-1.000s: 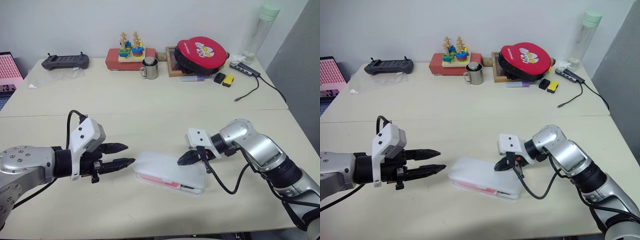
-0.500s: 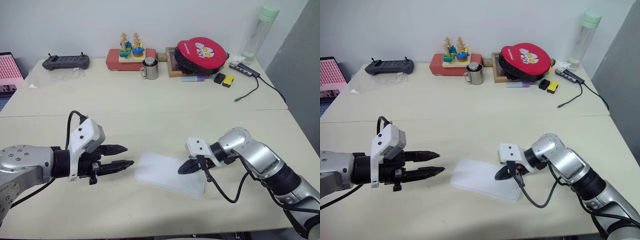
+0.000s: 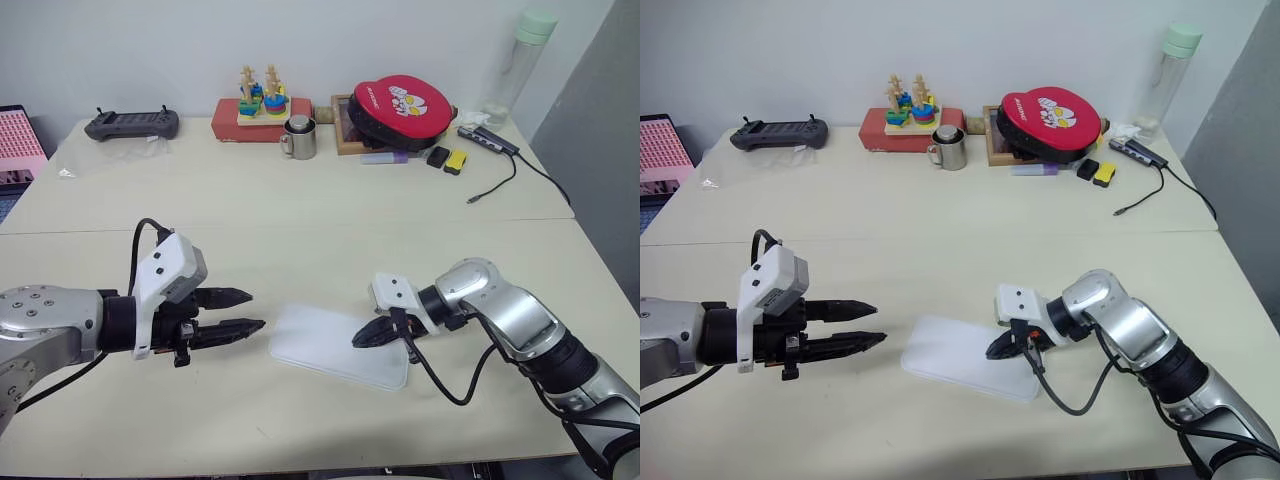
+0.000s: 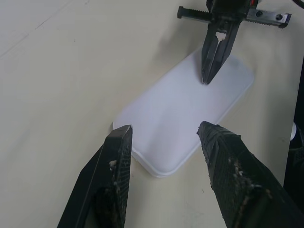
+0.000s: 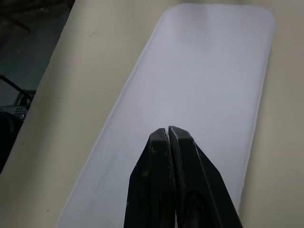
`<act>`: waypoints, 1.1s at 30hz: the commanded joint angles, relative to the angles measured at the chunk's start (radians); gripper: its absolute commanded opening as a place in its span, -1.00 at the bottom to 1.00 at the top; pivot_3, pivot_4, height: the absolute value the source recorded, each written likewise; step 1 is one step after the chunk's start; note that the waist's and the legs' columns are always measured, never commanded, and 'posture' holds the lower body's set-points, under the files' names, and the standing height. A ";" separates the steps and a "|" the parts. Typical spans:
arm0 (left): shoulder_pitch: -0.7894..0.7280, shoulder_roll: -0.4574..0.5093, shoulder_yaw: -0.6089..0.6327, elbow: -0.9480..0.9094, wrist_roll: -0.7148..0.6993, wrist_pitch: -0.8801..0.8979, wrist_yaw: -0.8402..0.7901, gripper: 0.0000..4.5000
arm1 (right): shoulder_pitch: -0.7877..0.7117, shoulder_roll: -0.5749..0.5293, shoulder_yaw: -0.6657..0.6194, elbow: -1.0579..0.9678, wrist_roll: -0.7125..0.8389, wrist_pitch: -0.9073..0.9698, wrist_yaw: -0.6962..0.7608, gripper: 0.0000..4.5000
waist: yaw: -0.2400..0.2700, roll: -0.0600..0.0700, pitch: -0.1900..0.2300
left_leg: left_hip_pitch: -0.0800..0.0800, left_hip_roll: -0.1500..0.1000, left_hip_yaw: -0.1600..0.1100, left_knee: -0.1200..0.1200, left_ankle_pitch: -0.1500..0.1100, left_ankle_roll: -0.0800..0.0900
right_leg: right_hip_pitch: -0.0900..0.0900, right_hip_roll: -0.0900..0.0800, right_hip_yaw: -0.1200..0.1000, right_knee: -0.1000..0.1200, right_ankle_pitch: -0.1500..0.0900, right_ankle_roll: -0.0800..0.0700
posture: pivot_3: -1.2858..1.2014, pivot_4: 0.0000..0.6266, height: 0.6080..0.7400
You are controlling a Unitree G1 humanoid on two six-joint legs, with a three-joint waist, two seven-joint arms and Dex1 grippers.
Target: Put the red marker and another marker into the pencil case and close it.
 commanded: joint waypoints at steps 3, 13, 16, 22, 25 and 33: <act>-0.013 -0.062 -0.001 -0.011 0.035 -0.040 0.073 0.06 | -0.057 -0.049 -0.151 -0.102 0.102 0.097 -0.028 -0.98 | 0.002 0.000 0.000 | 0.000 0.000 -0.001 -0.001 0.000 0.000 | 0.000 0.000 -0.001 0.000 0.000 0.000 | 0.03 -0.52 1.00; 0.058 -0.295 0.006 -0.043 0.109 -0.095 0.302 0.06 | 0.003 -0.020 -0.243 -0.042 0.103 0.139 -0.224 -0.98 | 0.002 -0.001 0.000 | -0.001 0.000 0.000 -0.001 0.000 0.000 | 0.000 -0.001 0.000 -0.002 0.000 0.000 | 0.03 -0.52 1.00; 0.112 -0.406 0.073 -0.051 0.134 -0.115 0.436 0.06 | 0.046 0.038 -0.281 0.027 0.077 0.127 -0.353 -0.98 | 0.003 -0.001 -0.001 | -0.001 0.000 0.000 -0.001 0.000 0.000 | 0.000 -0.001 0.000 -0.002 0.000 0.000 | 0.03 -0.52 1.00; 0.183 -0.532 0.105 -0.081 0.201 -0.146 0.581 0.06 | 0.111 0.097 -0.338 0.056 0.059 0.094 -0.483 -0.98 | 0.005 -0.002 -0.001 | -0.001 -0.001 0.000 0.000 0.000 0.000 | 0.000 -0.001 0.001 -0.001 0.000 0.000 | 0.03 -0.52 1.00; 0.251 -0.589 0.101 -0.076 0.286 -0.202 0.632 0.06 | 0.167 0.099 -0.391 0.075 0.061 0.069 -0.529 -0.98 | 0.005 -0.002 -0.001 | -0.001 -0.001 0.000 0.000 0.000 0.000 | 0.001 -0.001 0.000 -0.002 0.000 0.000 | 0.03 -0.52 1.00; 0.355 -0.694 0.103 -0.015 0.382 -0.318 0.652 0.06 | 0.272 0.135 -0.582 0.130 0.085 0.026 -0.670 -0.98 | 0.006 -0.002 -0.001 | 0.000 -0.001 0.001 0.000 0.000 0.000 | 0.001 -0.001 0.001 -0.002 0.000 -0.001 | 0.03 -0.52 1.00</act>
